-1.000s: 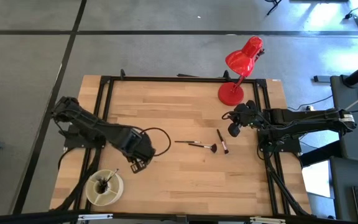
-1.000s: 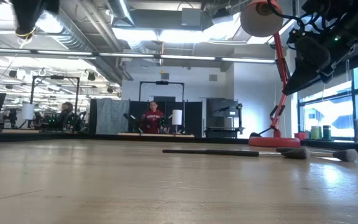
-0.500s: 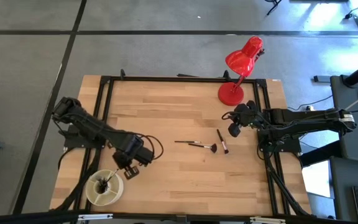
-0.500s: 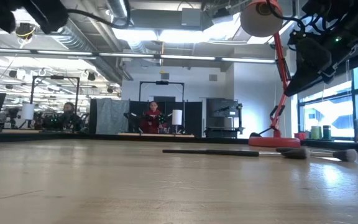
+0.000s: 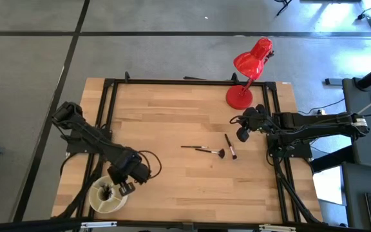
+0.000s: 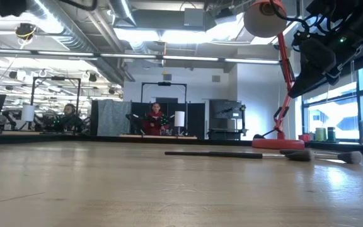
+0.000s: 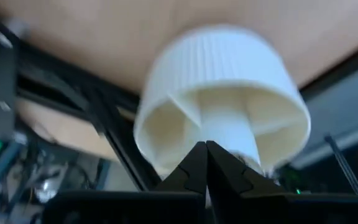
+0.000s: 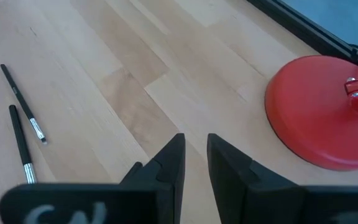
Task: Pick & Place Makeup Brushes
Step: Put the black eyeshadow brush into the makeup organizer
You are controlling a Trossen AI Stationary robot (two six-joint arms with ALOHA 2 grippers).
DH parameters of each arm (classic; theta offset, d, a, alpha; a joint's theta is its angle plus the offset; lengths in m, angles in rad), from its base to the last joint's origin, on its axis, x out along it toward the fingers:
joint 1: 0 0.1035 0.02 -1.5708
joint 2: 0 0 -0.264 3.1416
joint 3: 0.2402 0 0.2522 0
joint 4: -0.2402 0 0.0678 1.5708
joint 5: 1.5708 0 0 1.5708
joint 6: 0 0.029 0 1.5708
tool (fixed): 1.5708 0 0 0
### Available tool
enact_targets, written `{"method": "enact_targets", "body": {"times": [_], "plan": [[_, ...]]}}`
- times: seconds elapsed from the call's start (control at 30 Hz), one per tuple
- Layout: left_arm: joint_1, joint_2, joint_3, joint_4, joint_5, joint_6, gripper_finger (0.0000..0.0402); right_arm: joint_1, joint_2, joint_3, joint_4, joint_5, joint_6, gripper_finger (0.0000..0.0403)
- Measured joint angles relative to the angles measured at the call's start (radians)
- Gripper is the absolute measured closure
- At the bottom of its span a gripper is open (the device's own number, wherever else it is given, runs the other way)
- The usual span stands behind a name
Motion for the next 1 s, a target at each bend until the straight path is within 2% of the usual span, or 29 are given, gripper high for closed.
{"method": "enact_targets", "body": {"times": [0.13, 0.2, 0.27, 0.37, 0.43, 0.57, 0.7, 0.83, 1.0], "plan": [[0.048, -0.015, 0.017, -0.005, -0.157, 0.020, 0.0399, 0.000, 0.000, 0.000, 0.013, 0.000, -0.001, 0.0334], [0.091, -0.022, 0.046, -0.002, -0.272, 0.072, 0.0398, 0.000, 0.000, 0.000, 0.036, 0.000, -0.005, 0.0334], [0.146, -0.023, 0.073, 0.034, -0.433, 0.160, 0.0398, 0.000, 0.005, 0.000, 0.069, 0.000, -0.015, 0.0334], [0.237, -0.022, 0.083, 0.225, -0.713, 0.294, 0.0396, 0.000, 0.017, 0.000, 0.106, 0.000, -0.044, 0.0334], [0.306, -0.001, 0.084, 0.417, -0.769, 0.472, 0.0388, 0.000, 0.024, 0.000, 0.117, 0.000, -0.063, 0.0334], [0.430, 0.094, 0.084, 0.876, -0.758, 0.834, 0.0353, 0.000, 0.022, 0.000, 0.131, 0.001, -0.093, 0.0334], [0.519, 0.233, 0.084, 1.243, -0.620, 1.119, 0.0316, 0.000, 0.020, 0.000, 0.118, 0.027, -0.088, 0.0334], [0.576, 0.374, 0.100, 1.449, -0.534, 1.188, 0.0289, 0.000, 0.020, 0.000, 0.077, 0.072, -0.081, 0.0334], [0.595, 0.530, 0.178, 1.537, -0.441, 1.163, 0.0269, 0.000, 0.020, 0.000, 0.022, 0.128, -0.077, 0.0334]]}}
